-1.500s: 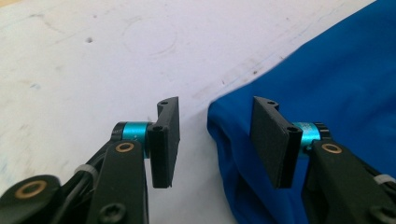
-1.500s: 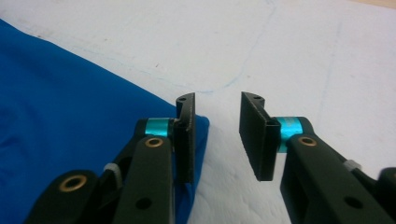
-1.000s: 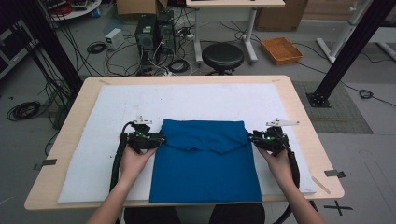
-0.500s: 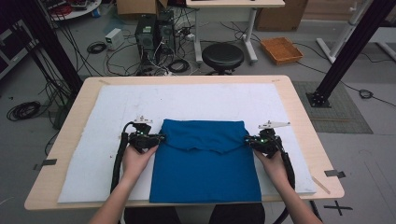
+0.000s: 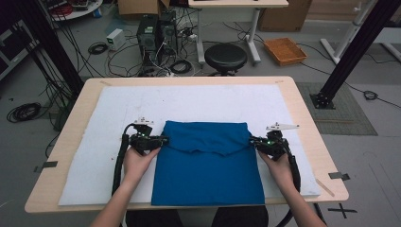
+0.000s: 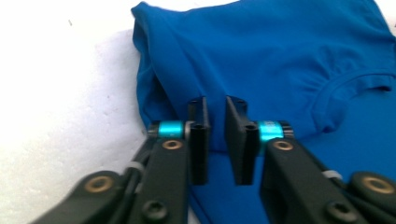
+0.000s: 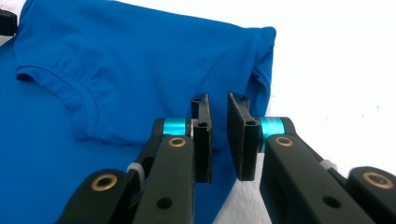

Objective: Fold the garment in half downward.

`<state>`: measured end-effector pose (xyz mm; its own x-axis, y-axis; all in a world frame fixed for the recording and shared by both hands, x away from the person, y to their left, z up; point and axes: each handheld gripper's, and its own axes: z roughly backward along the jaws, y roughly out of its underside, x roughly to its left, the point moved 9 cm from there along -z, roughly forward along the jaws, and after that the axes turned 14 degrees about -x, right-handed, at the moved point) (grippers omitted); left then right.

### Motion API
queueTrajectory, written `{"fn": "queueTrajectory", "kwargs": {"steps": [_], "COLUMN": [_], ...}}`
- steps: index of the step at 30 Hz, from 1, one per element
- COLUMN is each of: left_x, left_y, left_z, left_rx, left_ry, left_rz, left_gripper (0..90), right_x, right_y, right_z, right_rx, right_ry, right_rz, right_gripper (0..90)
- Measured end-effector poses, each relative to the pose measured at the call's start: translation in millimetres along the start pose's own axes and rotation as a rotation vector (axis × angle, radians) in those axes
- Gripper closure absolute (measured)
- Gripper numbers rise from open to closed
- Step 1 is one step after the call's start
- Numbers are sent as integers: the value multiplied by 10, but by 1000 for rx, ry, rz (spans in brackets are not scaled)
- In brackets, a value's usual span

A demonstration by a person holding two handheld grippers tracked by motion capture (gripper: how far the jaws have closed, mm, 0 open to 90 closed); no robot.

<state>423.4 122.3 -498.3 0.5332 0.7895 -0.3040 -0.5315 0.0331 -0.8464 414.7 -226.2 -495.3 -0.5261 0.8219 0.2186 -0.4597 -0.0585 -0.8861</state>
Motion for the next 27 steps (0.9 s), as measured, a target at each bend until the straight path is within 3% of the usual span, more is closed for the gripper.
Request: {"fn": "queueTrajectory", "kwargs": {"steps": [5, 8, 12, 17, 27], "left_x": [-19, -27, -49, -94, -319], "left_y": [11, 8, -38, -127, -148], "left_z": [-17, -18, 12, 111, 377], "left_rx": [5, 3, -21, -51, -38], "left_ry": [4, 9, 27, 54, 121], "left_rz": [-8, -18, -15, -4, -20], "left_gripper": [801, 883, 891, 891, 891], "right_x": [8, 36, 68, 63, 143], "right_y": [67, 78, 31, -50, -106], "right_z": [-61, -84, -56, 23, 265], "right_rx": [42, 54, 36, -3, -7], "right_ry": [2, -9, -13, -24, -49], "right_rz": [7, 34, 49, 25, 55], "right_gripper": [738, 865, 895, 896, 896]}}
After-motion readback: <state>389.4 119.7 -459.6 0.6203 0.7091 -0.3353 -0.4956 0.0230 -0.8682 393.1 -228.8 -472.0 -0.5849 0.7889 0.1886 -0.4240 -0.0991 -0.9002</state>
